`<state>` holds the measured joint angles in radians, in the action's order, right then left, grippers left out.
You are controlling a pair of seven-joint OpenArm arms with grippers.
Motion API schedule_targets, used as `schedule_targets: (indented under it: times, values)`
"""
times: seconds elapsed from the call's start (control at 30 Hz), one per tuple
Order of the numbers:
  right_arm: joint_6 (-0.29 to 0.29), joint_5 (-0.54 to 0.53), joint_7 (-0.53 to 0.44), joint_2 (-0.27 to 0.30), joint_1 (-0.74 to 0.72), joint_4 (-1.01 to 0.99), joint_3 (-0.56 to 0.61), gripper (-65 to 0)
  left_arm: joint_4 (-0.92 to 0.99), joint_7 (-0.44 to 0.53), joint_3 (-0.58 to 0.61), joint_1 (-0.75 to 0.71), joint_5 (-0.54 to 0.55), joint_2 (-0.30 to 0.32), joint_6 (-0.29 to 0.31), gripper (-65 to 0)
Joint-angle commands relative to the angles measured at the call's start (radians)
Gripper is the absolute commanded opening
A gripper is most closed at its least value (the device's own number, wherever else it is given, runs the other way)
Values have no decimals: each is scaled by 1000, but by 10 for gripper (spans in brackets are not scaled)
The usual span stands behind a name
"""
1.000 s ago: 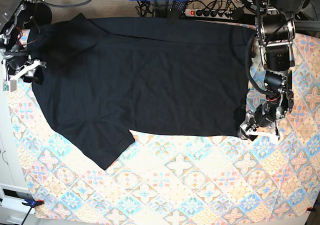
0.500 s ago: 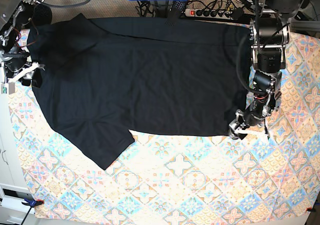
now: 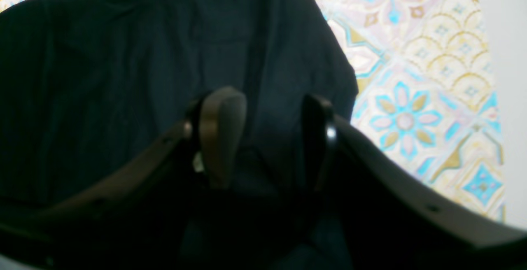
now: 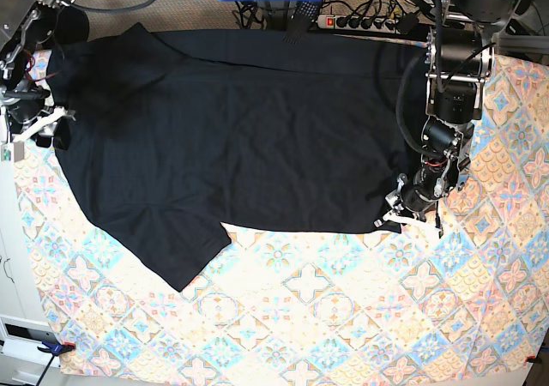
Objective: Fold the T-shirt properly
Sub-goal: 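Release the shoulders and move both grippers to the shirt's side edges, then grasp the shirt's side edges near the sleeves with both grippers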
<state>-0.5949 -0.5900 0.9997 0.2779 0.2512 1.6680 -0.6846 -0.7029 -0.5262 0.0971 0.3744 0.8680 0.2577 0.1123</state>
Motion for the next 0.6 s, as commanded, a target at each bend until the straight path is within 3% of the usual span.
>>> schedule_targets:
  times: [0.0,0.13,0.4,0.57]
  values:
    - [-3,-18,-28,45,-22,16,-5,-386,-5,-28,5,10,-3,2,-3,-650]
    - [-1,5,-28,79,-72,7,3,-384,-67,-28,5,-25,-3,16,-3,-650]
    - [-1,270,-28,83,-252,-41,193,-382,-327,-28,3,-139,-2,25,-3,-650]
    - [-1,290,-29,88,-384,-213,217,-382,-420,-28,3,-200,0,50,-3,-650]
